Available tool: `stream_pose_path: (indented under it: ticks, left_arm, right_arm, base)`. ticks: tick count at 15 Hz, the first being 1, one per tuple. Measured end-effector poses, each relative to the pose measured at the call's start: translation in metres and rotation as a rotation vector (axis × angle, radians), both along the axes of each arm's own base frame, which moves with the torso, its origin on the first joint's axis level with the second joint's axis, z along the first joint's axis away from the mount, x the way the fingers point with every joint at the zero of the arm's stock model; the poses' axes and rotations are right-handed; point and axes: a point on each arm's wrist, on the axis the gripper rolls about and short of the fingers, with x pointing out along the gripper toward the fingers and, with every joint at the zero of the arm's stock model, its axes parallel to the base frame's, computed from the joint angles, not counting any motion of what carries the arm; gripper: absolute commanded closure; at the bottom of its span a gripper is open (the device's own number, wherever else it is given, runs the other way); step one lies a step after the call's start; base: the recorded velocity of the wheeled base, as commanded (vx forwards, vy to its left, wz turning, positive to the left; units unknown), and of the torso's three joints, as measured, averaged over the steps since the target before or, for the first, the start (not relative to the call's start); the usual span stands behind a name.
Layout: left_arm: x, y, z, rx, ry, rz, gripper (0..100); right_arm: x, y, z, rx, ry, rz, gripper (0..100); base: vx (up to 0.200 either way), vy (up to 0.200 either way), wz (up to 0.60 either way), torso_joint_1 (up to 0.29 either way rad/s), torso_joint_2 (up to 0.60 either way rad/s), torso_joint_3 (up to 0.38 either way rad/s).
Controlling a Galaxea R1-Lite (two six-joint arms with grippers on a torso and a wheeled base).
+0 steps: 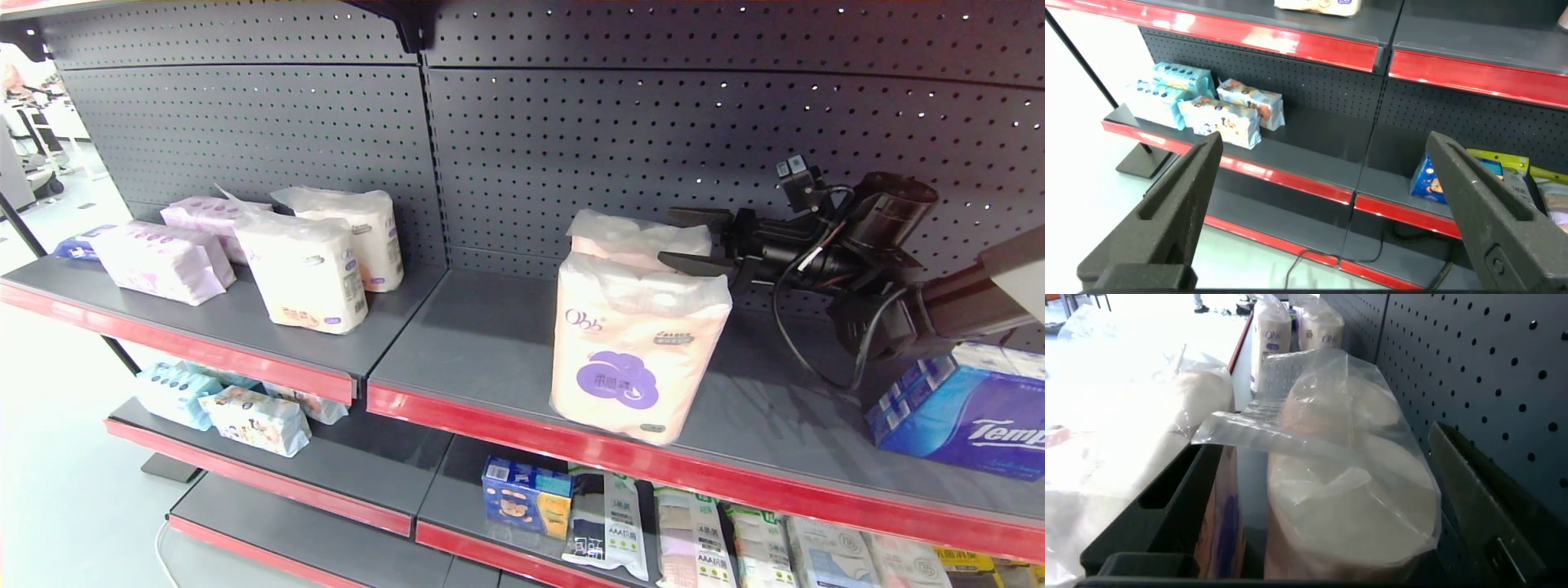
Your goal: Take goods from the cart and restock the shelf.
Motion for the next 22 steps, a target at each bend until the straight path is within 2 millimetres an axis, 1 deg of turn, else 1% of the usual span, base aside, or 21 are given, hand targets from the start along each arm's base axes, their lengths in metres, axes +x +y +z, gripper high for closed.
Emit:
stream_pose_path:
  ticks: [12,17,22]
  left_arm:
    - [0.0,0.0,0.0,0.0,0.0,0.0,0]
    - [0.0,0.0,0.0,0.0,0.0,0.0,0]
    - [0.0,0.0,0.0,0.0,0.0,0.0,0]
  right_arm:
    - [-0.007,-0.002,0.018,0.023,0.003,-0.011,0]
    - [-0.009,-0.003,0.022,0.049,0.029,-0.099,0]
    - [-0.013,-0.006,0.033,0.1,0.05,-0.2,0]
  base:
    - [0.0,0.0,0.0,0.0,0.0,0.0]
    - [0.0,0.0,0.0,0.0,0.0,0.0]
    - [0.0,0.0,0.0,0.0,0.0,0.0]
